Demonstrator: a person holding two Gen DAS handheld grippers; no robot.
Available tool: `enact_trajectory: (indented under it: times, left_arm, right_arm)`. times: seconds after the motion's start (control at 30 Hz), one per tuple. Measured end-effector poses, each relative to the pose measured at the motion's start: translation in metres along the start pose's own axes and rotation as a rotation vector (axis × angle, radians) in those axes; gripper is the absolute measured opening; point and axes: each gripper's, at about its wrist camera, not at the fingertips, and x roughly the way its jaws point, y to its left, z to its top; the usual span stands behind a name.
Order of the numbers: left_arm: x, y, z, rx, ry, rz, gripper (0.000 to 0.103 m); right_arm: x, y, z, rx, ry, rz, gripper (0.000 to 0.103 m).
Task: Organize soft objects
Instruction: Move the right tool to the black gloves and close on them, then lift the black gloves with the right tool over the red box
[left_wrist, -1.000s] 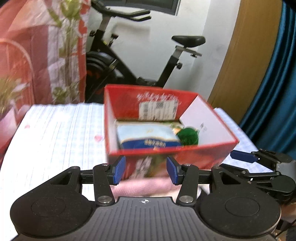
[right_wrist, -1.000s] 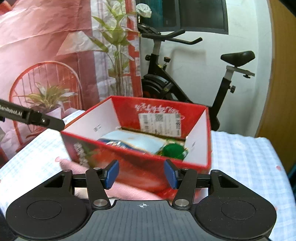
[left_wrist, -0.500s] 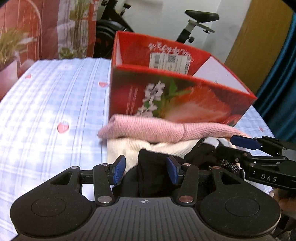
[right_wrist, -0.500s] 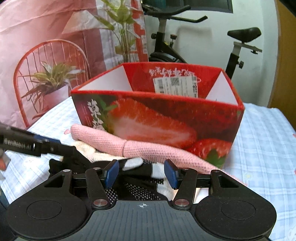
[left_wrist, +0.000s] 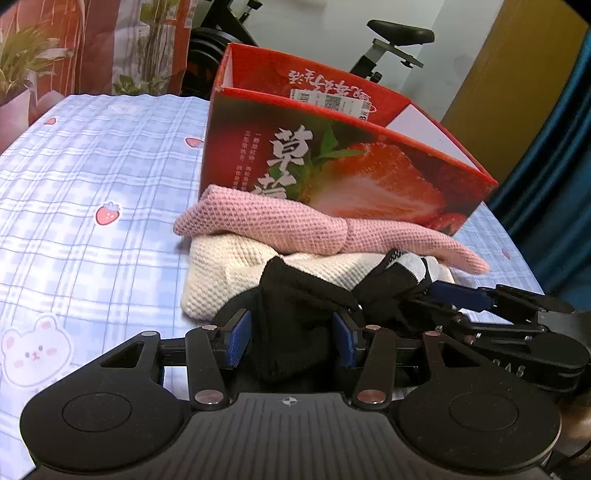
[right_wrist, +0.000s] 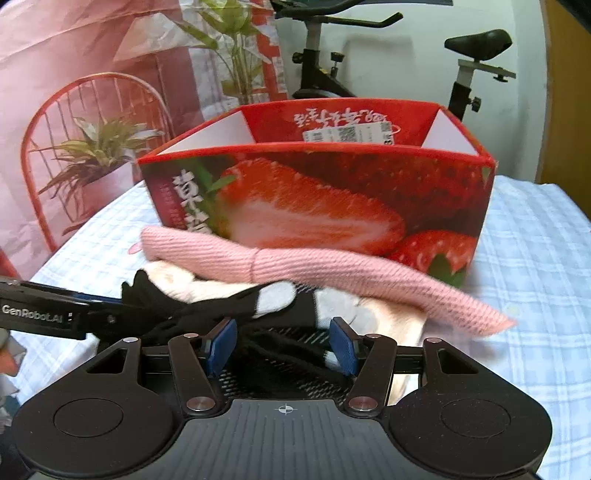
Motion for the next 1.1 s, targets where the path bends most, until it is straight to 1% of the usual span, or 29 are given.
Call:
enact_trajectory:
  times: [0.17,0.3,0.4,0.47,0.5,0.6,0.67,0.7,0.73,0.87,1.1]
  left_arm:
    - [-0.003,-0.004,-0.01,0.016,0.004,-0.008,0.051]
    - [-0.001,0.0,-0.012,-0.003,0.013,-0.018,0.051]
    - [0.0,0.004,-0.012,-0.022,0.011,-0.019,0.048]
    - [0.0,0.005,-0.012,-0.032,0.008,-0.015,0.042]
    - [0.0,0.007,-0.012,-0.039,0.006,-0.016,0.041]
    - [0.001,0.008,-0.012,-0.05,0.003,-0.026,0.034]
    - [0.0,0.005,-0.012,-0.038,-0.002,-0.036,0.028]
    - [0.0,0.004,-0.012,-0.029,-0.003,-0.038,0.028]
    - [-0.001,0.002,-0.012,-0.02,-0.005,-0.036,0.027]
    - [-0.006,0.002,-0.014,-0.02,-0.017,-0.036,0.026]
    - [-0.02,-0.005,-0.013,0.012,-0.058,-0.022,0.025]
  right_arm:
    - [-0.002,0.008,-0.012,-0.01,0.025,0.022,0.052]
    - [-0.003,0.008,-0.018,-0.001,0.032,0.019,0.051]
    - [-0.003,0.007,-0.017,-0.006,0.032,0.018,0.051]
    - [-0.002,0.009,-0.017,-0.02,0.043,0.018,0.047]
    - [-0.001,0.01,-0.018,-0.028,0.049,0.018,0.044]
    - [0.0,0.01,-0.019,-0.036,0.059,0.027,0.03]
    - [-0.001,0.01,-0.019,-0.03,0.058,0.038,0.021]
    - [-0.001,0.01,-0.018,-0.029,0.058,0.043,0.015]
    - [-0.002,0.01,-0.018,-0.031,0.058,0.046,0.013]
    - [-0.005,0.011,-0.018,-0.029,0.045,0.056,0.011]
    - [-0.021,0.016,-0.016,-0.023,-0.022,0.067,0.01]
